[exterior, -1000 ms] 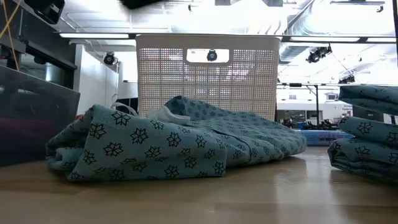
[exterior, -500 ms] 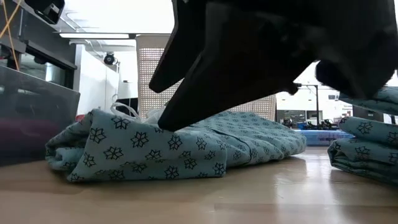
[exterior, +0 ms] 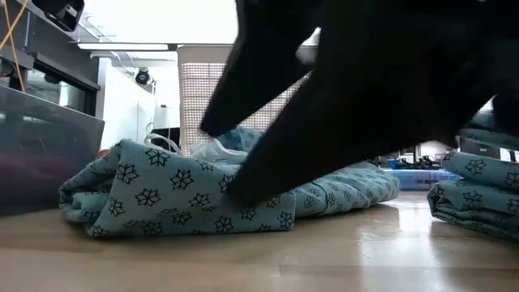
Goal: Pick & place medical supplies in basket/bin
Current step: Put the top blue patient gown into the white bin
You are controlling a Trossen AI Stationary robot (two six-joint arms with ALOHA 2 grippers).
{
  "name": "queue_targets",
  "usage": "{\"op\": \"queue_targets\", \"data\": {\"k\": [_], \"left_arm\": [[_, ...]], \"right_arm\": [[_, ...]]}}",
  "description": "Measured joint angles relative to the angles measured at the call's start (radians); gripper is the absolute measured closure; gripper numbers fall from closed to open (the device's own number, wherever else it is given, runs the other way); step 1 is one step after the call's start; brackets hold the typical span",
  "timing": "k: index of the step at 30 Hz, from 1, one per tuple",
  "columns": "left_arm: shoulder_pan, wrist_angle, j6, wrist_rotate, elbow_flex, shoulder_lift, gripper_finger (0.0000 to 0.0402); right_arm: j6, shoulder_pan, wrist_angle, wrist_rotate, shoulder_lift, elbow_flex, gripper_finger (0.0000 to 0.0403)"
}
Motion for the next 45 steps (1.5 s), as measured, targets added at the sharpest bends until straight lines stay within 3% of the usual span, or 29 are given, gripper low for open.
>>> {"op": "queue_targets", "data": {"k": [6,13,30,35,45], "left_arm": [[0.0,0.003,0.0,0.0,0.0,0.0,0.0178],[0.0,0.008,0.0,0.001,0.0,0.0,0.0178],[0.0,0.008,0.0,0.003,0.0,0.001,0.0178],[0.0,0.008,0.0,0.003,0.0,0.001,0.0178],[0.0,0.008,0.0,0.0,0.0,0.001,0.0178]], "right_arm": [[-0.051,-0.026,0.048,0.032,0.051,0.003,0.0143],[-0.157,-0.036,0.089,0.147,0.069,0.002,0.0143],[-0.154,-0.141,0.11,0.039,0.067,0.002,0.0148],[-0.154,-0.143,0.107,0.035,0.067,0.002,0.0186],[-0.155,-0.144,0.103,0.047,0.069,0.0,0.0318]]}}
